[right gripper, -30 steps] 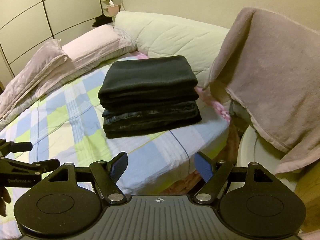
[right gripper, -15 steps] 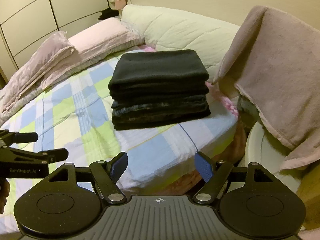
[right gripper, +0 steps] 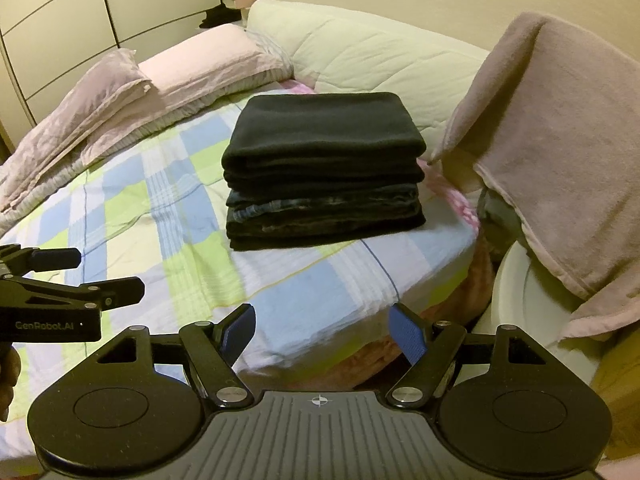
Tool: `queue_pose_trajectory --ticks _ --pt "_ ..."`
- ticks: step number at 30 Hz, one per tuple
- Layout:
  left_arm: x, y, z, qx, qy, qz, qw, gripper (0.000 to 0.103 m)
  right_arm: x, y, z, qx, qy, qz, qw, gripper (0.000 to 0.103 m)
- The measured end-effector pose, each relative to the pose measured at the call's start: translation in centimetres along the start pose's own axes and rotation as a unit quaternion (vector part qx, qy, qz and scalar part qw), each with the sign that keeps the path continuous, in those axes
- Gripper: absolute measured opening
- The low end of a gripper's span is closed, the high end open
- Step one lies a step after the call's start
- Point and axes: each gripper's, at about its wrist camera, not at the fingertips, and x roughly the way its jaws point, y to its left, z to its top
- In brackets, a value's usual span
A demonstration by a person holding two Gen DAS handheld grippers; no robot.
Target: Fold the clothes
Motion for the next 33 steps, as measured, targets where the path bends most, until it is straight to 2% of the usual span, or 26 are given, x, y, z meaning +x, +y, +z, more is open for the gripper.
queue_pose_trajectory --ticks 33 --pt "0.3 -1.0 0.0 0.024 -0.013 0.016 0.9995 0.096 0.1 1.0 -0.1 -0.003 0.006 0.004 1.0 0.077"
